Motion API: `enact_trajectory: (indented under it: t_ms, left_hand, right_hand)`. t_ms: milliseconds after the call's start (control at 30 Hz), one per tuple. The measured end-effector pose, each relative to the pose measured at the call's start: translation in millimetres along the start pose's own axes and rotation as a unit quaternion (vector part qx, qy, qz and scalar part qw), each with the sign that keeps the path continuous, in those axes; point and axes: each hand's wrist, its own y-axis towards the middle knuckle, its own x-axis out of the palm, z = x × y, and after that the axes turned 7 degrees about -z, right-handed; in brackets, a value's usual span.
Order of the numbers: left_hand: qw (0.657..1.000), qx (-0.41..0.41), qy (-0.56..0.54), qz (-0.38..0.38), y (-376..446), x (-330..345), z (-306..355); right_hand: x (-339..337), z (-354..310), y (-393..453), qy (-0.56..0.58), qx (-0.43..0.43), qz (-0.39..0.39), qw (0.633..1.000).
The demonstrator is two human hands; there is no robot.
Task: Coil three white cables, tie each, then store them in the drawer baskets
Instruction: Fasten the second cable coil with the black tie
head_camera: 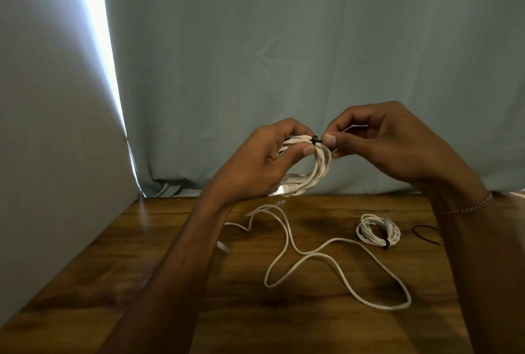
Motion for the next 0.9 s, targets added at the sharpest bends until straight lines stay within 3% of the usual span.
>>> enact_trajectory:
  t_ms: [200,367,700,900]
  left_hand:
    - [1.0,-0.014,0.011,-0.011,0.6,3.4,-2.0]
    - [0.999,-0.017,0.026,-0.023,0.2,5.7,-0.8]
    - [1.0,-0.005,-0.022,0.006,-1.9,-2.0,2.5]
    - [0.998,-0.012,0.044,0.036,1.8,8.3,1.4]
  right_hand:
    - [2.4,3.8,1.4,-0.044,0.028,-0.031,0.998]
    - [6.8,4.2,1.7,-0.087,0.019,0.007,0.996]
    - [5.3,-2.4,-0.3,0.035,0.003,0.025,0.999]
    - [20.2,-4.8,4.2,-0.126,-0.043,0.122,0.983]
